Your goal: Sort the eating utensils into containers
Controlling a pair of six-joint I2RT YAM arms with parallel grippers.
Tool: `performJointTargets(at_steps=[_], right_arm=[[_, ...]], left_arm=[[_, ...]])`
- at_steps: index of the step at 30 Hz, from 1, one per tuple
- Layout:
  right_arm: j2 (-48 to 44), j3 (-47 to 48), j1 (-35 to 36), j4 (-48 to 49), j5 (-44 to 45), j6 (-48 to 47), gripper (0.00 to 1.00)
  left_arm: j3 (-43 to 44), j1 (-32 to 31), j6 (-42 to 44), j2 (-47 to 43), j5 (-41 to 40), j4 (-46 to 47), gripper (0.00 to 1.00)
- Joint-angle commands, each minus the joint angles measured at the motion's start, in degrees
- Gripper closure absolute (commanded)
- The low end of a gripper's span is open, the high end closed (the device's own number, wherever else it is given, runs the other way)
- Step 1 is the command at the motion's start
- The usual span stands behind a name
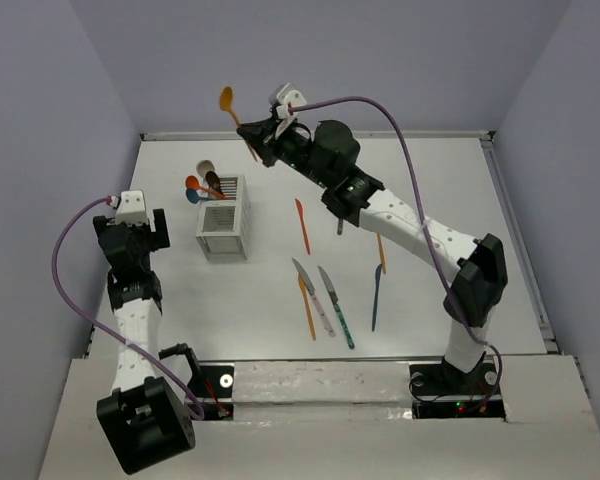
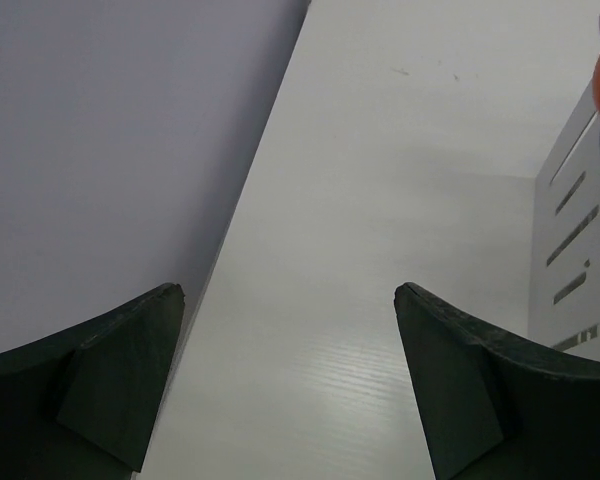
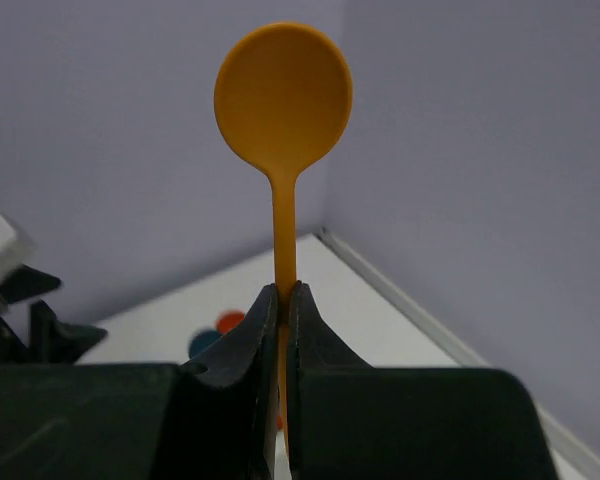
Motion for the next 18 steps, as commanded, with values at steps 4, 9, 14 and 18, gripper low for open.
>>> performJointTargets(at_steps=[4, 9, 14, 18], right_arm=[[20.88, 18.17, -0.35, 15.99, -19.92, 4.78, 1.00], [29.68, 24.78, 0.18, 15.90, -21.51, 7.25, 1.00], [34.08, 25.65, 0.18, 16.34, -21.51, 6.56, 1.00], [37.95, 27.07, 1.76, 14.14, -18.52, 2.35, 1.00]], left_arm=[[15.60, 0.84, 1.23, -0.03, 17.90, -12.52, 0.01], [16.32, 0.84, 0.53, -2.93, 21.08, -15.36, 0.01], [12.20, 0.84, 0.36, -3.73, 21.08, -13.78, 0.01], [11.40, 0.84, 0.97, -1.89, 20.11, -13.43, 0.01]])
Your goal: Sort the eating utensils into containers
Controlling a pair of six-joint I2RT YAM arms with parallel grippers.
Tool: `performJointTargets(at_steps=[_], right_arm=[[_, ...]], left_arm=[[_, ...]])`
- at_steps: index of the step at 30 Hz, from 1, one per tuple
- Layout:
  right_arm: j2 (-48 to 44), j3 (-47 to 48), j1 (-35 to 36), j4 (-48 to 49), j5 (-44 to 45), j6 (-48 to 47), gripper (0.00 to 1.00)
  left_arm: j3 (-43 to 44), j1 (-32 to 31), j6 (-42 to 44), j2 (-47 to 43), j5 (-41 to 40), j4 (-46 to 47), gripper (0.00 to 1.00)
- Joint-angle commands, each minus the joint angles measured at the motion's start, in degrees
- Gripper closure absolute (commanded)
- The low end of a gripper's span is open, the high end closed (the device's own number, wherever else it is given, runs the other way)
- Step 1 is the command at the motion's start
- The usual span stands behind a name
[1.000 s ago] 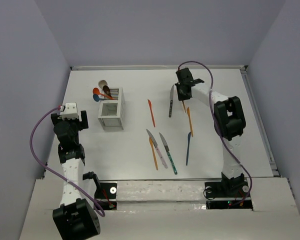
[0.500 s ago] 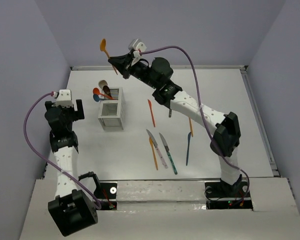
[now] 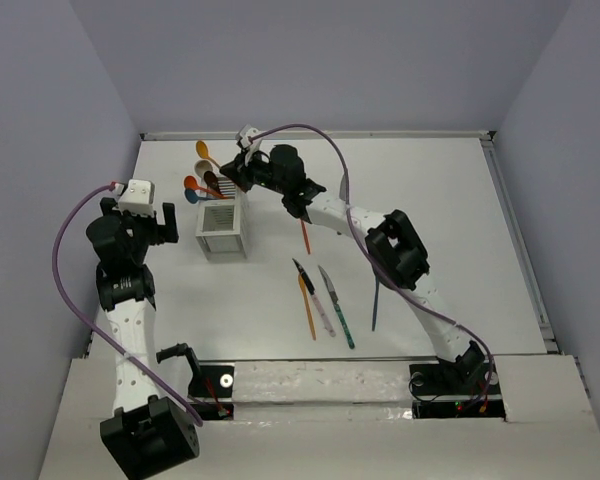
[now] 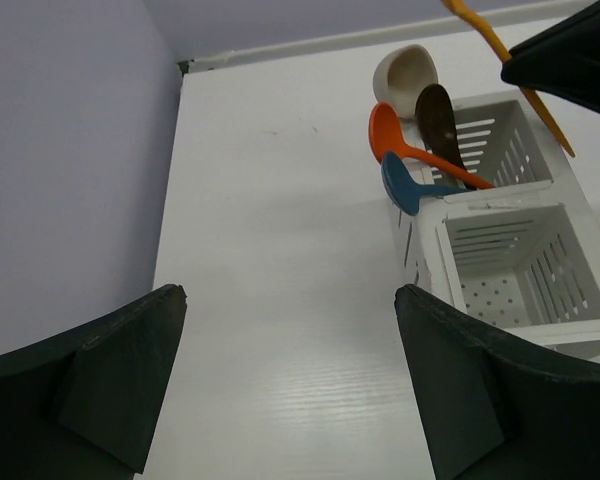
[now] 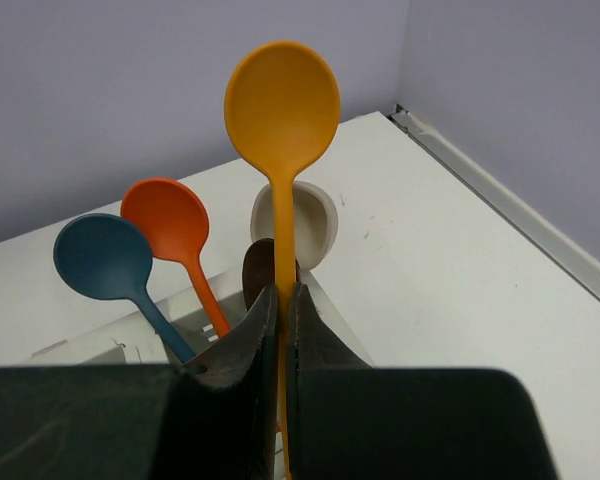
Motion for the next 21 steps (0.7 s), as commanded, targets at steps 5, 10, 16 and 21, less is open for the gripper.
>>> performJointTargets(at_steps=[5, 10, 16, 21], right_arm=[[0.60, 2.34, 2.29, 3.68, 1.59, -2.98, 1.00], [-3.43, -0.82, 2.29, 7.71, 5.02, -3.41, 1.00], [-6.96, -0.57, 2.29, 12.99, 2.21, 1.57, 1.00], [-2.49, 5.12, 2.82, 19.40, 1.86, 8.17, 1.00]], left_arm=[[-2.60, 0.21, 0.69, 2.21, -0.20, 1.51, 0.01], [-3.92, 0.21, 0.78, 2.73, -0.38, 2.65, 0.01], [-4.45, 0.21, 0.43, 3.09, -0.73, 3.97, 0.01], [-4.45, 0.21, 0.43, 3.96, -0.73, 4.06, 0.01]])
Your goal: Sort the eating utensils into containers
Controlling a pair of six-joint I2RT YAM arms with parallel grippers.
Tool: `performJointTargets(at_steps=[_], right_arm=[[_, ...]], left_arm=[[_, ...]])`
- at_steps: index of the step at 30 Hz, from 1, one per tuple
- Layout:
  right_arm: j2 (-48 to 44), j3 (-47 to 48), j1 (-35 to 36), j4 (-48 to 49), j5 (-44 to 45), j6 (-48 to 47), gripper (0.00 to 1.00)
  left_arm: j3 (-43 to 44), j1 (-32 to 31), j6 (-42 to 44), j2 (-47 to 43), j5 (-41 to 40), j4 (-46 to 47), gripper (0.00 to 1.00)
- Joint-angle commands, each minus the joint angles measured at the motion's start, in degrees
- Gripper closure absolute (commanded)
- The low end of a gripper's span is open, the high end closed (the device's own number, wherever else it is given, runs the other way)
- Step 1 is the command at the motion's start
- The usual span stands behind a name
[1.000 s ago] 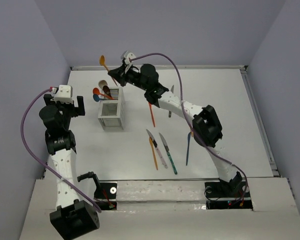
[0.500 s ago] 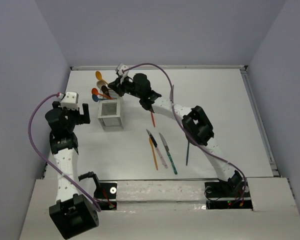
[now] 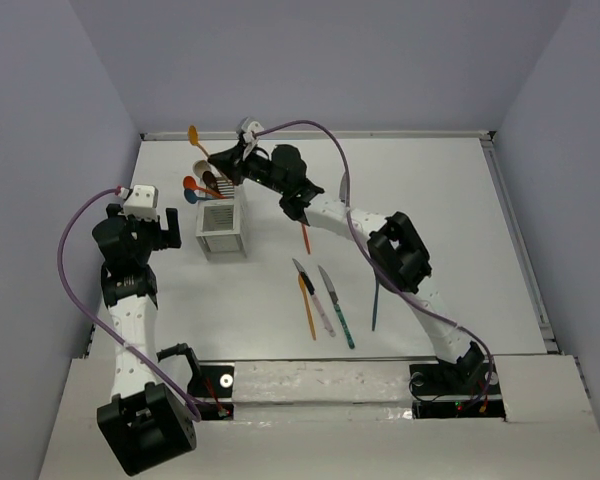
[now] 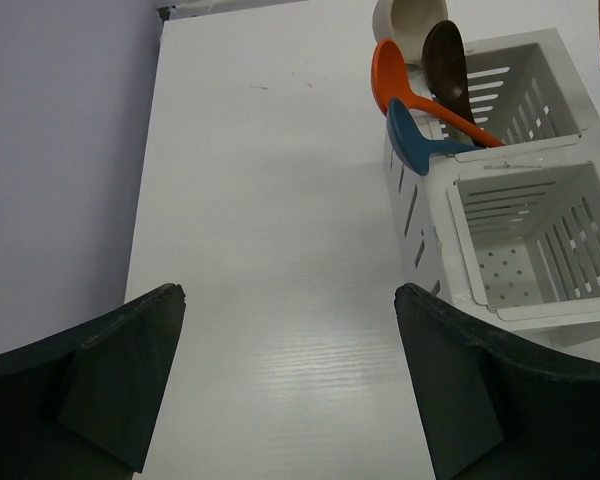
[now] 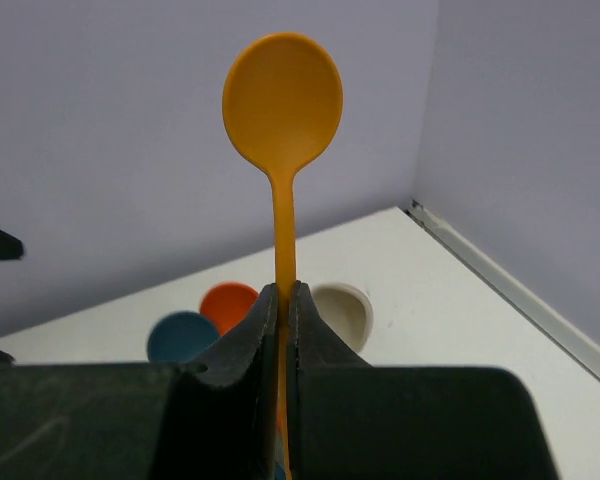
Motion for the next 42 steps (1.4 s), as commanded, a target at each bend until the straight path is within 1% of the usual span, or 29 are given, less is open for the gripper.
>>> performJointTargets(at_steps=[1, 4, 7, 9, 12, 16, 19, 23, 25, 26, 27, 29, 30, 31, 33, 36, 40, 42], right_arm=[[2.19, 8.13, 1.02, 10.38, 0.06, 6.85, 1.00], [5.63, 11.56, 1.02, 9.85, 1.47, 7.82, 1.00], [9.24, 12.36, 1.02, 11.35, 3.49, 6.77, 1.00], [11.35, 14.03, 1.02, 9.86, 5.43, 6.24, 1.00], [12.67, 14.04, 1.02, 9.68, 4.99, 6.41, 1.00], [12.24, 10.45, 1.02, 11.87, 3.85, 6.68, 1.00], [11.45, 6.15, 1.02, 15.65, 1.65, 3.88, 1.00], [10.57, 3.06, 1.02, 16.80, 3.67, 1.15, 1.00], [10.04, 1.39, 1.02, 18.98, 3.41, 0.18, 1.00], [9.52, -1.06, 1.02, 20.91, 3.15, -1.04, 0.92], [9.34, -2.56, 1.02, 25.54, 3.15, -1.49, 0.75], [8.46, -5.82, 1.02, 29.18, 3.76, -1.58, 0.67], [8.02, -6.17, 1.02, 29.10, 3.85, -1.58, 0.64], [7.67, -6.44, 1.02, 28.58, 3.85, -2.02, 0.57], [6.70, -7.14, 1.02, 28.66, 3.15, -3.78, 0.53], [5.56, -8.28, 1.02, 29.71, 3.67, -5.00, 0.43], [4.16, -9.95, 1.02, 31.56, 5.87, -6.76, 0.36], [3.19, -10.57, 1.02, 32.09, 6.13, -7.38, 0.35]], left_arm=[[-0.62, 0.21, 0.18, 0.47, -0.18, 2.90, 0.01], [-0.71, 0.21, 0.19, 0.21, -0.62, 2.99, 0.01], [-0.80, 0.21, 0.27, -0.15, -0.45, 3.08, 0.01], [-0.88, 0.21, 0.27, -0.23, -0.36, 3.08, 0.01], [-0.97, 0.21, 0.36, -0.23, -0.71, 3.25, 0.01], [-1.41, 0.21, 0.36, -0.58, -1.06, 3.51, 0.01], [-1.41, 0.21, 0.27, -1.02, -1.24, 3.52, 0.01], [-1.32, 0.21, 0.27, -1.55, -1.76, 3.43, 0.01], [-1.24, 0.21, 0.27, -1.90, -1.85, 3.34, 0.01], [-1.41, 0.21, 0.27, -2.08, -1.94, 3.34, 0.01], [-1.32, 0.21, 0.36, -2.25, -1.94, 3.34, 0.01], [-1.41, 0.21, 0.36, -2.34, -2.03, 3.43, 0.01], [-1.41, 0.21, 0.36, -2.26, -2.03, 3.51, 0.01], [-1.41, 0.21, 0.36, -2.17, -2.03, 3.52, 0.01], [-1.24, 0.21, 0.27, -1.99, -1.94, 3.52, 0.01], [-1.24, 0.21, 0.27, -1.99, -2.03, 3.52, 0.01], [-1.24, 0.21, 0.36, -1.99, -2.55, 3.43, 0.01], [-1.15, 0.21, 0.36, -1.91, -2.64, 3.34, 0.01]])
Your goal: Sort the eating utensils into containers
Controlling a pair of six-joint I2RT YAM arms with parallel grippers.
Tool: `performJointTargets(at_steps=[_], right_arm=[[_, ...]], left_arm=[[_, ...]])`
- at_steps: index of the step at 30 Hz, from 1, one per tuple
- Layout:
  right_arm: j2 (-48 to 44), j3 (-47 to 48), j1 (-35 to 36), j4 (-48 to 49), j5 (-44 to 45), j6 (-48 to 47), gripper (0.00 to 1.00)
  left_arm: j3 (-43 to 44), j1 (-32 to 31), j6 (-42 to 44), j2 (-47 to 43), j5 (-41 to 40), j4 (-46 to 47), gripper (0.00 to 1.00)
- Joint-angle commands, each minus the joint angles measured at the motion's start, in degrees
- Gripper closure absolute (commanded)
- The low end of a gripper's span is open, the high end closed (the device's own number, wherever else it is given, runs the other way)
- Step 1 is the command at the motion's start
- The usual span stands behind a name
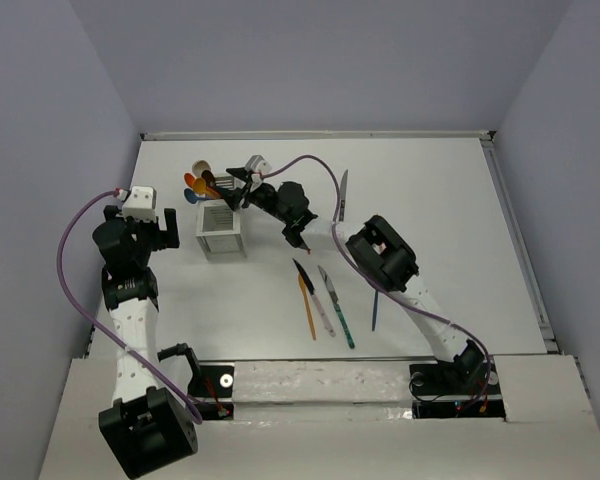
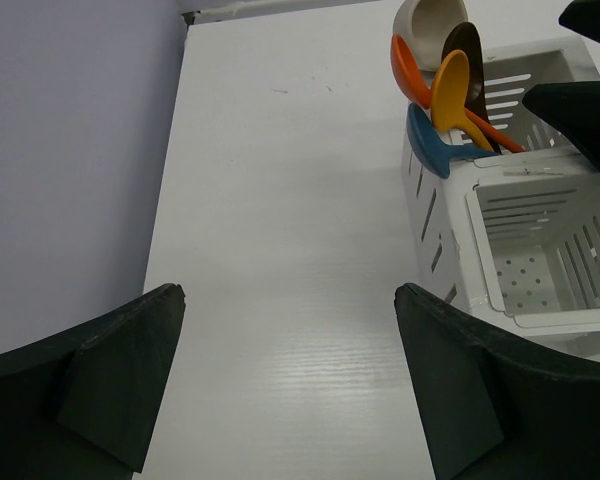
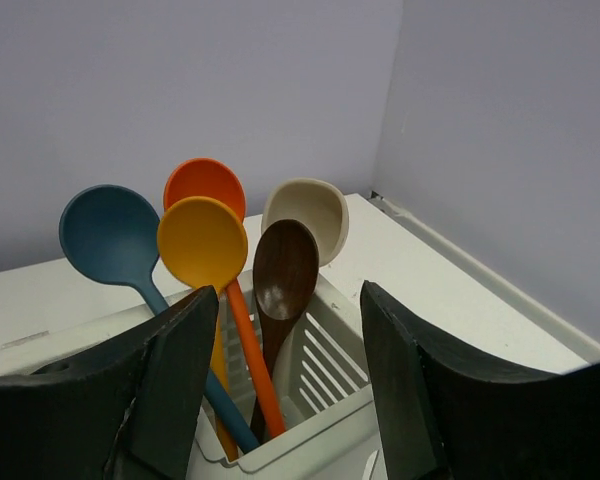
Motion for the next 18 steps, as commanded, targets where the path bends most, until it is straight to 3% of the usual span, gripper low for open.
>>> performJointTargets(at_steps=[1, 7, 9, 10, 11, 15, 18], right_arm=[[-6.56, -2.13, 0.35, 6.61, 2.13, -3.66, 0.35], [-16.57, -11.51, 0.35, 5.64, 2.57, -4.28, 0.34], [-23.77, -14.52, 0.35, 0.22, 3.97, -4.55, 0.34], [-26.41, -16.19, 0.35, -8.51, 6.94, -4.98, 0.33], [-29.22, -16.20, 0.35, -8.60, 6.97, -5.34, 0.32], [-42.57, -13.14, -2.02, -48.02, 18.64, -5.08, 0.31], [-47.95, -14.26, -5.53, -69.37, 26.73, -1.48, 0.26]], left_arm=[[-0.19, 0.21, 0.34, -0.83, -0.33, 2.09, 0.01], [-0.10, 0.21, 0.52, -1.01, -0.76, 1.83, 0.01], [0.34, 0.21, 0.87, -1.10, -0.85, 1.57, 0.01], [0.69, 0.12, 1.04, -1.27, -1.03, 1.13, 0.01], [0.95, 0.21, 1.13, -1.36, -1.03, 0.78, 0.01], [2.62, 0.21, 1.83, -1.89, -0.94, -0.80, 0.01], [2.89, 0.21, 2.27, -2.15, -1.11, -1.68, 0.01]])
